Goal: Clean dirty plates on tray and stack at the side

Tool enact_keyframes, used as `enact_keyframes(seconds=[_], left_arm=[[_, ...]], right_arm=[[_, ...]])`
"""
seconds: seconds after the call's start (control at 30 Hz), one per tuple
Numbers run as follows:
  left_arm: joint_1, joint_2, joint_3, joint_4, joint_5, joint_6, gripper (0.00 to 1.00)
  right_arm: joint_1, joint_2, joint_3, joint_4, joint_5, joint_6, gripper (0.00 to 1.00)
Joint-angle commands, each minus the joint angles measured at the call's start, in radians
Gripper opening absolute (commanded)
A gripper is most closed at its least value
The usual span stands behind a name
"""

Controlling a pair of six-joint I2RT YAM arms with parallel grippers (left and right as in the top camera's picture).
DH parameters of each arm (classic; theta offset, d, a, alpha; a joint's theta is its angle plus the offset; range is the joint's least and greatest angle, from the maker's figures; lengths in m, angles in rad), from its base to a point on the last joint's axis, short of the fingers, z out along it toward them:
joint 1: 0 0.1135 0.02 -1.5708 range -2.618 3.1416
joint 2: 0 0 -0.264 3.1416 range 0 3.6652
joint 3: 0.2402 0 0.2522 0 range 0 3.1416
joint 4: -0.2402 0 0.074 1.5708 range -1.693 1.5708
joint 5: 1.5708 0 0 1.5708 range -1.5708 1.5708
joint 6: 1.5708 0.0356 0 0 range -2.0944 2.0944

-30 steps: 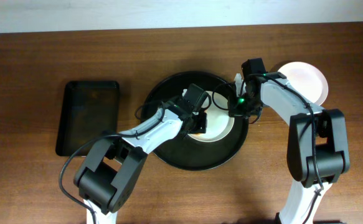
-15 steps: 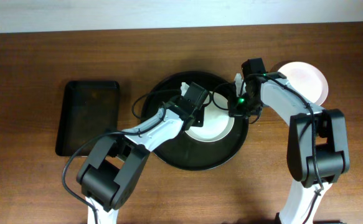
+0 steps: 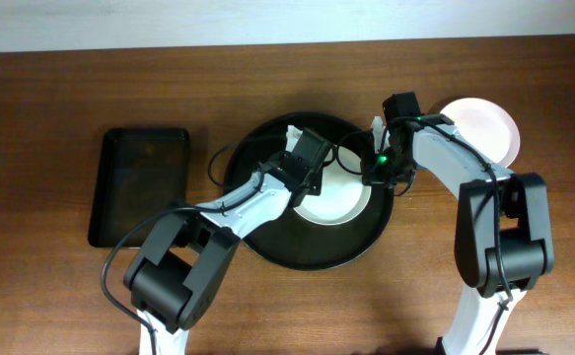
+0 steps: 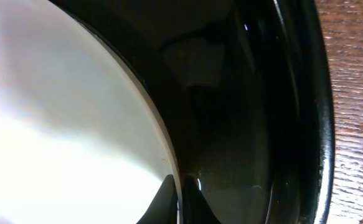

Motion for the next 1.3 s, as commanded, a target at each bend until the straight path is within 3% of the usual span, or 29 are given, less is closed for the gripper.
enact_keyframes(seconds=[0.0, 0.27, 0.4, 0.53, 0.8, 1.03, 1.27], left_arm=[[0.004, 0.012, -0.006, 0.025, -0.066, 0.021, 0.0], [0.004, 0.016, -0.006, 0.077, -0.085, 0.021, 0.0], [0.016, 0.015, 0.005, 0.165, -0.177, 0.118, 0.0], [0.032, -0.014, 0.047, 0.133, -0.181, 0.134, 0.0], [0.014, -0.092, 0.046, -0.07, 0.258, 0.106, 0.0], [-0.022, 0.033, 0.017, -0.063, 0.25, 0.08, 0.0], [-0.017, 0.076, 0.017, -0.049, 0.051, 0.081, 0.0]], right_arm=[[-0.002, -0.014, -0.016, -0.003, 0.061, 0.008, 0.04], [-0.002, -0.014, -0.016, -0.004, 0.061, 0.008, 0.04], [-0.002, -0.014, -0.016, -0.004, 0.061, 0.008, 0.04], [-0.002, -0.014, -0.016, -0.009, 0.061, 0.008, 0.04], [-0.002, -0.014, -0.016, -0.007, 0.061, 0.008, 0.04], [-0.002, -0.014, -0.016, -0.008, 0.061, 0.008, 0.04], [-0.002, -0.014, -0.016, -0.007, 0.061, 0.008, 0.04]])
